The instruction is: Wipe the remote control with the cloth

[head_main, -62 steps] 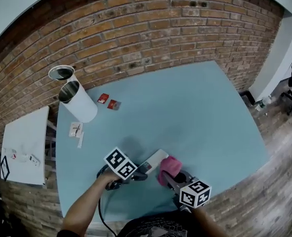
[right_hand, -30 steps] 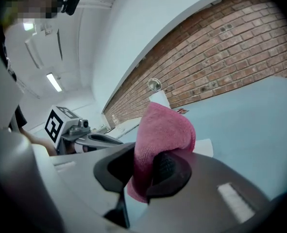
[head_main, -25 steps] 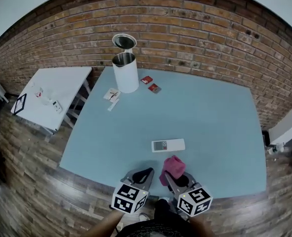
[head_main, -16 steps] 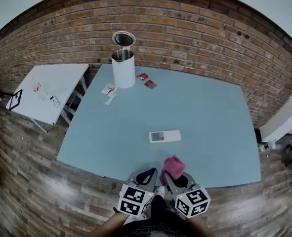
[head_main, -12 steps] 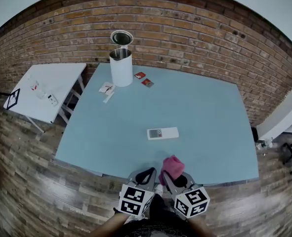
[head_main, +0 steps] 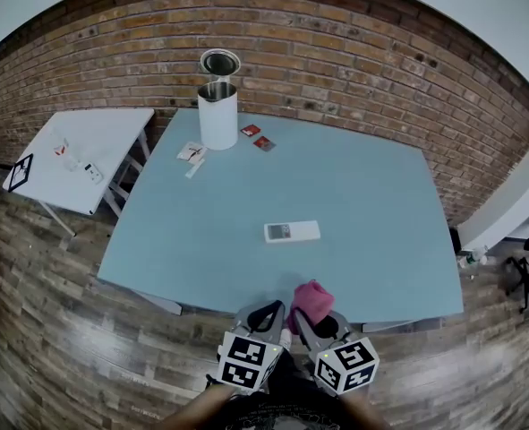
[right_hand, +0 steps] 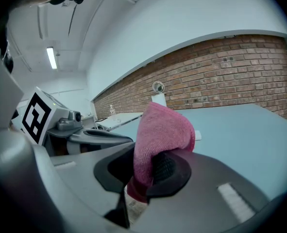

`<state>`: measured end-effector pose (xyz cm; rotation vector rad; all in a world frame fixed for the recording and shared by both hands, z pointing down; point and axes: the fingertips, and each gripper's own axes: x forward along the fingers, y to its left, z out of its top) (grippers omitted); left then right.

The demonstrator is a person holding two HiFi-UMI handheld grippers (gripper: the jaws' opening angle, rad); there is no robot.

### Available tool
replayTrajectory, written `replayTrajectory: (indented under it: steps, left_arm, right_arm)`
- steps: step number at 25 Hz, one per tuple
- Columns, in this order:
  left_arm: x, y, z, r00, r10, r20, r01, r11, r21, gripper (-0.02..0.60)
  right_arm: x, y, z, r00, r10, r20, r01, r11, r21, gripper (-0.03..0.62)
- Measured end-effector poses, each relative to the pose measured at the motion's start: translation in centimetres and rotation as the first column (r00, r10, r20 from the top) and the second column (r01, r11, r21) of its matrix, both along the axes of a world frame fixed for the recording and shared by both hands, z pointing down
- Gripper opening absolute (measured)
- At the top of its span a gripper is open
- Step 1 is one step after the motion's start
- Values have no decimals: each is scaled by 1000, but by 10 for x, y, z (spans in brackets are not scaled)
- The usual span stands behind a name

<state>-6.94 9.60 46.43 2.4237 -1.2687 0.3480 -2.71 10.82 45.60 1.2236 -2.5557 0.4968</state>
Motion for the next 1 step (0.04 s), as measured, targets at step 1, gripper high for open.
replayTrajectory:
  steps: [1]
  left_arm:
    - [0,2,0,1000,1,0,-1,1000,1,-3]
  right_arm:
    - [0,2,0,1000,0,-1,0,1000,-1,61]
